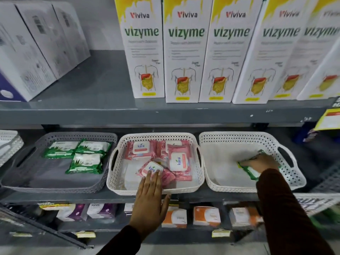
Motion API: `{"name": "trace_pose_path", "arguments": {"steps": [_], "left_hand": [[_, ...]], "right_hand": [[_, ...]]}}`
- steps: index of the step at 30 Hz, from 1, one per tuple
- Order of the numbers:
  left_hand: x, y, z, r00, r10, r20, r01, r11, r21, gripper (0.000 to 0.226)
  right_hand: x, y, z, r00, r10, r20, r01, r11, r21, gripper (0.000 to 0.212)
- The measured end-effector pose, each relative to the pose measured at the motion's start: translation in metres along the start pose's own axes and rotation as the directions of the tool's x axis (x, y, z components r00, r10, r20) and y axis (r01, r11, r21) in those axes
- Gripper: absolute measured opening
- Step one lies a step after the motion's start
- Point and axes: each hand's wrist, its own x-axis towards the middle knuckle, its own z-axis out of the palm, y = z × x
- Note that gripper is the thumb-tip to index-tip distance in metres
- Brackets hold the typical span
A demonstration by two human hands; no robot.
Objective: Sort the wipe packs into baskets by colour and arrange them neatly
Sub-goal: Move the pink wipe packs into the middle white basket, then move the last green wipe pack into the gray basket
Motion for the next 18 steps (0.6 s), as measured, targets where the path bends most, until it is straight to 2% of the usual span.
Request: {"name": "trace_pose_path", "arguments": {"steps": [2, 6, 8, 11, 12, 15, 18], "left_hand": [[0.001, 0.003, 0.001, 1.000, -0.015, -0.002, 0.015, 1.000, -0.003, 0.069], [0.001, 0.002, 0.002, 1.000, -0.003, -0.026, 0.003, 1.000, -0.029, 0.069], [0.000, 0.000, 0.002, 0.999, 0.013, -0.031, -0.015, 0.998, -0.055, 0.068], [0.000, -0.001, -0.001, 0.999, 0.035, -0.010, -0.036, 0.996, -0.077, 0.067], [0.000, -0.003, -0.001, 0.999, 0.045, 0.002, -0.045, 0.996, -0.080, 0.066], [0.000, -0.007, -0.002, 0.997, 0.063, 0.035, -0.060, 0.995, -0.082, 0.067], [-0.001, -0.013, -0.007, 0.994, 0.097, 0.042, -0.093, 0.991, -0.098, 0.067]], "right_hand": [[-0.008, 0.002, -0.005, 0.999, -0.038, 0.021, 0.040, 0.994, -0.099, 0.115], [-0.055, -0.019, -0.033, 0.977, -0.118, 0.176, 0.140, 0.983, -0.118, 0.067], [-0.063, -0.022, -0.034, 0.962, -0.139, 0.234, 0.174, 0.975, -0.140, 0.074], [-0.067, -0.015, -0.017, 0.961, -0.194, 0.200, 0.224, 0.964, -0.145, 0.100], [-0.069, -0.012, -0.011, 0.953, -0.224, 0.202, 0.249, 0.963, -0.106, 0.101], [-0.079, -0.010, 0.001, 0.952, -0.281, 0.120, 0.285, 0.958, -0.016, 0.081], [-0.102, -0.023, 0.009, 0.947, -0.312, -0.074, 0.317, 0.945, 0.077, 0.068]]}}
